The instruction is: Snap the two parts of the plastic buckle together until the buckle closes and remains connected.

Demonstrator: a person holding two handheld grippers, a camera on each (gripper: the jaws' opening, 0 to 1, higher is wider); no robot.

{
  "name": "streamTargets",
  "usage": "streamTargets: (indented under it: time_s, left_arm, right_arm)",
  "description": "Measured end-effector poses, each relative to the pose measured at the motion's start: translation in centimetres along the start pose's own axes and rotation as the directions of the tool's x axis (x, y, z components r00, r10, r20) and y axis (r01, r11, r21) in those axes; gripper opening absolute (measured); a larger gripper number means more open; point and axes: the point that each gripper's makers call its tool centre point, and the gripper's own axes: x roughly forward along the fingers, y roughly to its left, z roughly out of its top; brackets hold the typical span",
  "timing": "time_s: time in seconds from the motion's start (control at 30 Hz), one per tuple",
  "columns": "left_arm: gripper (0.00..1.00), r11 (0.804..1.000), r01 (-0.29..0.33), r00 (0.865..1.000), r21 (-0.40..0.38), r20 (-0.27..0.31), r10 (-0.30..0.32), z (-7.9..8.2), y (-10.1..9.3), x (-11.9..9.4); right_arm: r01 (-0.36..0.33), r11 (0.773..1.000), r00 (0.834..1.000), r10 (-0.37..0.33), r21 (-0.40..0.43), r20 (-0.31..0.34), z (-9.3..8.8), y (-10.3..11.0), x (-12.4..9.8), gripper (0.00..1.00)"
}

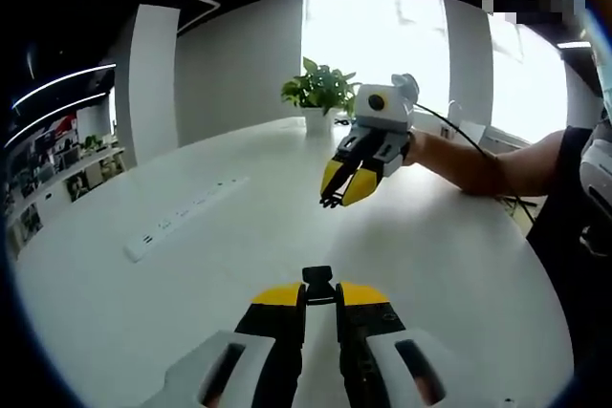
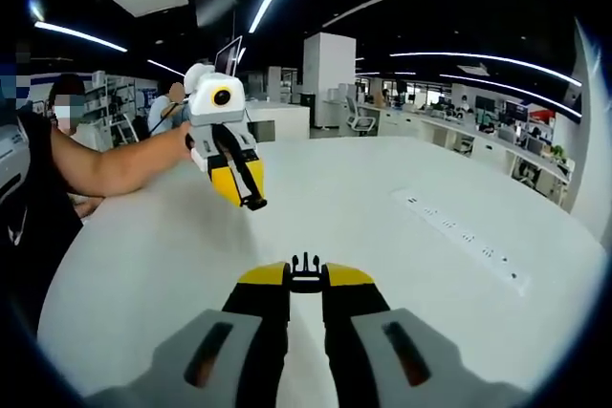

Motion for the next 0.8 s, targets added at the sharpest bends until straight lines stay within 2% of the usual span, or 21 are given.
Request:
streamTargets:
  time_s: [0.2, 0.5, 0.8]
  left_arm:
    - [0.10, 1.000, 0.011, 1.000, 0.013, -0.011, -0.011, 0.1, -0.6, 0.2]
    - [0.10, 1.000, 0.014, 1.000, 0.021, -0.023, -0.013, -0.1, -1.1, 0.5]
    - [0.10, 0.999, 0.021, 0.999, 0.025, -0.035, -0.020, -0.3, -1.4, 0.9]
  right_arm:
    - [0.017, 1.000, 1.000, -0.017, 0.012, 0.009, -0.1, 0.2, -0.7, 0.12]
    - [0.012, 1.000, 1.000, -0.012, 0.005, 0.009, -0.1, 1.3, -0.7, 0.12]
    - [0.013, 1.000, 1.000, -0.013, 0.004, 0.003, -0.3, 1.5, -0.8, 0.12]
